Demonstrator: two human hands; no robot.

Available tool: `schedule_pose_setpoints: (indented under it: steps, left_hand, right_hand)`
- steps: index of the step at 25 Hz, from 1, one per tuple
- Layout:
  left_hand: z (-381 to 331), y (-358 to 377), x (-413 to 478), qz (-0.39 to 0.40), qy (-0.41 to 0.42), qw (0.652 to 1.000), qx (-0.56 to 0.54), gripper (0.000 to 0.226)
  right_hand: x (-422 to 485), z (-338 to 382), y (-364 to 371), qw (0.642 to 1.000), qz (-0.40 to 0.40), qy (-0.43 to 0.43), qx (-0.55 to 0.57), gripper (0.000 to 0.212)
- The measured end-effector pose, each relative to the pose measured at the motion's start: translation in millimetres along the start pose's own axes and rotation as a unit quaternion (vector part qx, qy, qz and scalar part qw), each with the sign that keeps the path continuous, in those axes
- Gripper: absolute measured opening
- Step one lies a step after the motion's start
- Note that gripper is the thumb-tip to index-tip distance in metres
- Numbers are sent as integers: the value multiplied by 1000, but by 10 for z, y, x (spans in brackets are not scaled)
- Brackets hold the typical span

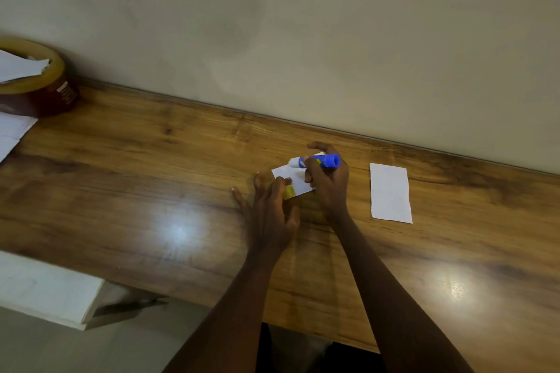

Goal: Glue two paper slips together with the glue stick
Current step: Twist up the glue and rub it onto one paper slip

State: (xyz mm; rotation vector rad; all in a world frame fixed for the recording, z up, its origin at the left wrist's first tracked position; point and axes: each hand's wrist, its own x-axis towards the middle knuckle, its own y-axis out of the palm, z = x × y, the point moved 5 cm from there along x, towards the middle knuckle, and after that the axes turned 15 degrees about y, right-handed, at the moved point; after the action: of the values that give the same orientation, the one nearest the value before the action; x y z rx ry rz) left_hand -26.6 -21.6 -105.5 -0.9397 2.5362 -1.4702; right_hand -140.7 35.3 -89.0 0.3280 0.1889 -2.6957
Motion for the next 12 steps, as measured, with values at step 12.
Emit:
schedule_pose_setpoints:
  steps: [12]
  left_hand:
    - [1,18,2,7,-4,1000,7,45]
  right_hand:
    - [17,-104,157,989,8,-73,-127,5]
